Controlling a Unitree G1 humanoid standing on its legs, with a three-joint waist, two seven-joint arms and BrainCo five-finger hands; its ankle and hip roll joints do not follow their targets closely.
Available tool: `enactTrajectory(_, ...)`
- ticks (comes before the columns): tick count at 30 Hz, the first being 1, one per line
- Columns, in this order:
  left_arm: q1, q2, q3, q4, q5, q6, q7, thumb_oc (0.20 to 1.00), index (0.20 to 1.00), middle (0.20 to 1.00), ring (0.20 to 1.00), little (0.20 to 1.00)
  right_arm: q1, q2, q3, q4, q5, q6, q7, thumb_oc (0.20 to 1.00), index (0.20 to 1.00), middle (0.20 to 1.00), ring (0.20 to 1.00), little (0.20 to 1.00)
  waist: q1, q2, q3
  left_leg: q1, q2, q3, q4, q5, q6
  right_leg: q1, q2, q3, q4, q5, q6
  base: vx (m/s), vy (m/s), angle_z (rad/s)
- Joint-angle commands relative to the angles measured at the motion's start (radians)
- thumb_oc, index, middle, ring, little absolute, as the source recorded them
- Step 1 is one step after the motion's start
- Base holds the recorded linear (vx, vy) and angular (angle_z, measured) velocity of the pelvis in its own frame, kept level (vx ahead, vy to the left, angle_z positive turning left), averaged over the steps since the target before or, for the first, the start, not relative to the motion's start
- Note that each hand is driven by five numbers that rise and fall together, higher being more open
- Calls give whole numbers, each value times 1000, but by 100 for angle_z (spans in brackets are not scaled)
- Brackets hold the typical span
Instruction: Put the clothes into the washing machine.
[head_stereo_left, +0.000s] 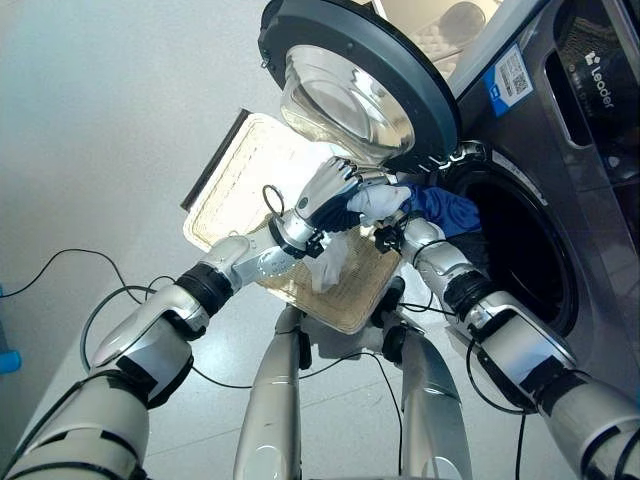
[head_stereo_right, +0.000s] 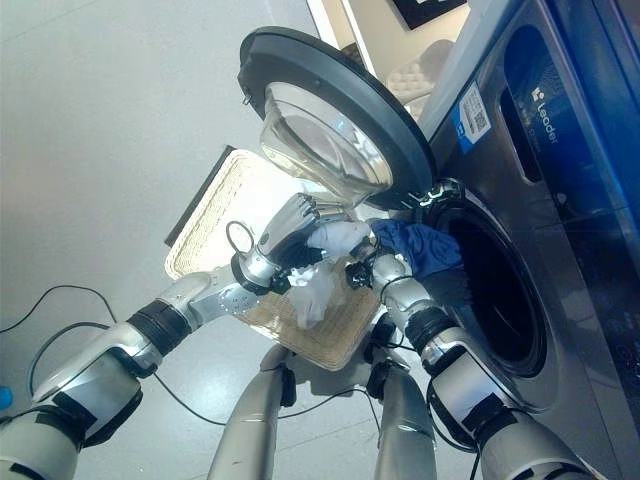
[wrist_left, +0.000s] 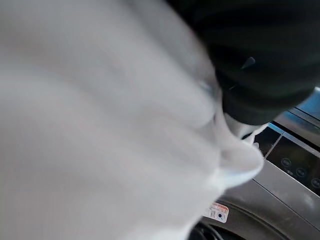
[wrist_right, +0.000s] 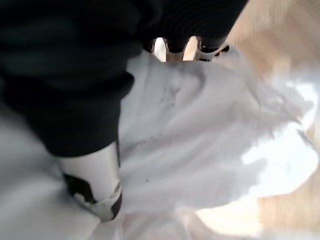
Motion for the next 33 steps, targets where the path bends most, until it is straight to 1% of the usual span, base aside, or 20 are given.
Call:
enactTrajectory(1, 11, -62, 49, -85, -42, -33, 52, 200, 200, 200, 200, 200, -11, 25, -14, -92, 178, 51, 272, 1000, 1000, 1000, 1000, 1000, 12, 60, -25, -26, -62, 20, 55, -86, -36, 11, 22, -2, -16, 10, 120, 12, -31, 6)
enactTrajectory(3, 13, -60, 51, -86, -42, -31, 53, 200, 200, 200, 200, 200, -5, 26, -12, -98, 188, 64, 299, 1000, 1000, 1000, 1000, 1000, 12, 59, -25, -27, -63, 19, 57, -86, -36, 11, 23, -2, -15, 10, 120, 9, -28, 9)
enactTrajectory(4, 10, -59, 52, -80, -50, -31, 54, 200, 200, 200, 200, 200, 2, 24, -4, -97, 187, 81, 336, 1000, 1000, 1000, 1000, 1000, 11, 55, -25, -27, -63, 18, 58, -86, -37, 13, 22, -5, -19, 12, 121, 8, -32, 5)
enactTrajectory(6, 6, -60, 52, -74, -53, -32, 55, 200, 200, 200, 200, 200, 2, 23, -2, -90, 184, 87, 347, 1000, 1000, 1000, 1000, 1000, 10, 53, -25, -27, -62, 19, 56, -84, -37, 13, 22, -6, -22, 14, 120, 4, -16, 1)
enactTrajectory(7, 4, -58, 53, -74, -59, -32, 56, 200, 200, 200, 200, 200, 3, 20, 1, -80, 173, 73, 339, 203, 203, 203, 203, 203, 9, 51, -25, -27, -60, 19, 54, -84, -37, 13, 23, -7, -24, 15, 121, 0, 0, 0)
enactTrajectory(11, 1, -62, 51, -68, -68, -38, 57, 200, 200, 200, 200, 200, 4, 21, 1, -62, 200, 66, 355, 200, 200, 200, 200, 200, 8, 48, -25, -27, -58, 19, 56, -83, -37, 12, 24, -5, -25, 16, 120, 0, 0, 0)
enactTrajectory(13, -5, -67, 49, -62, -76, -48, 51, 200, 200, 200, 200, 200, -1, 25, -4, -43, 213, 53, 352, 200, 200, 200, 200, 200, 7, 49, -25, -27, -59, 19, 58, -84, -36, 13, 25, -5, -24, 16, 119, 0, 0, 0)
enactTrajectory(16, -10, -72, 44, -67, -84, -43, 40, 200, 200, 200, 200, 200, -5, 30, -11, -31, 227, 42, 342, 200, 200, 200, 200, 200, 6, 49, -25, -32, -60, 19, 64, -85, -35, 9, 26, -2, -19, 16, 118, 0, 0, 0)
enactTrajectory(20, -14, -81, 43, -65, -93, -38, 28, 200, 200, 200, 200, 200, 0, 37, -19, -24, 235, 26, 317, 200, 200, 200, 200, 200, 2, 48, -25, -35, -59, 19, 67, -87, -35, 5, 27, 0, -16, 15, 118, 0, 0, 0)
enactTrajectory(21, -13, -84, 44, -66, -94, -38, 23, 200, 200, 200, 200, 200, 1, 40, -22, -29, 243, 18, 293, 200, 200, 200, 200, 200, 0, 48, -25, -35, -60, 20, 67, -87, -34, 4, 29, 2, -17, 16, 118, 0, 0, 0)
enactTrajectory(23, -12, -86, 43, -66, -93, -38, 20, 200, 200, 200, 200, 200, 2, 42, -24, -31, 251, 10, 279, 200, 200, 200, 200, 200, -1, 48, -25, -35, -61, 21, 67, -87, -34, 4, 31, 3, -19, 17, 118, 0, 0, 0)
enactTrajectory(27, -16, -98, 39, -64, -99, -37, 1, 200, 200, 200, 200, 200, 3, 52, -38, -21, 278, -24, 250, 200, 200, 200, 200, 200, -5, 48, -25, -34, -61, 24, 61, -86, -32, 2, 36, 10, -24, 20, 119, 0, 0, 0)
enactTrajectory(29, -15, -100, 37, -74, -111, -30, -10, 200, 200, 200, 200, 200, 3, 55, -41, -31, 279, -50, 220, 200, 200, 200, 200, 200, -7, 49, -25, -35, -61, 27, 60, -87, -32, 2, 37, 11, -27, 22, 120, 0, 0, 0)
enactTrajectory(30, -15, -100, 37, -74, -111, -30, -10, 200, 200, 200, 200, 200, 3, 55, -41, -31, 279, -50, 220, 200, 200, 200, 200, 200, -7, 49, -25, -35, -61, 27, 60, -87, -32, 2, 37, 11, -27, 22, 120, 0, 0, 0)
enactTrajectory(31, -16, -101, 37, -75, -120, -28, -24, 200, 200, 200, 200, 200, 2, 57, -46, -33, 286, -67, 203, 200, 200, 200, 200, 200, -8, 50, -25, -36, -61, 28, 63, -89, -31, 0, 36, 12, -24, 21, 121, 0, 0, 0)
enactTrajectory(33, -14, -103, 38, -76, -127, -21, -44, 200, 200, 200, 200, 200, 2, 58, -53, -39, 309, -76, 189, 200, 200, 200, 200, 200, -9, 49, -25, -38, -61, 30, 67, -92, -31, -3, 35, 14, -22, 22, 122, 0, 0, 0)
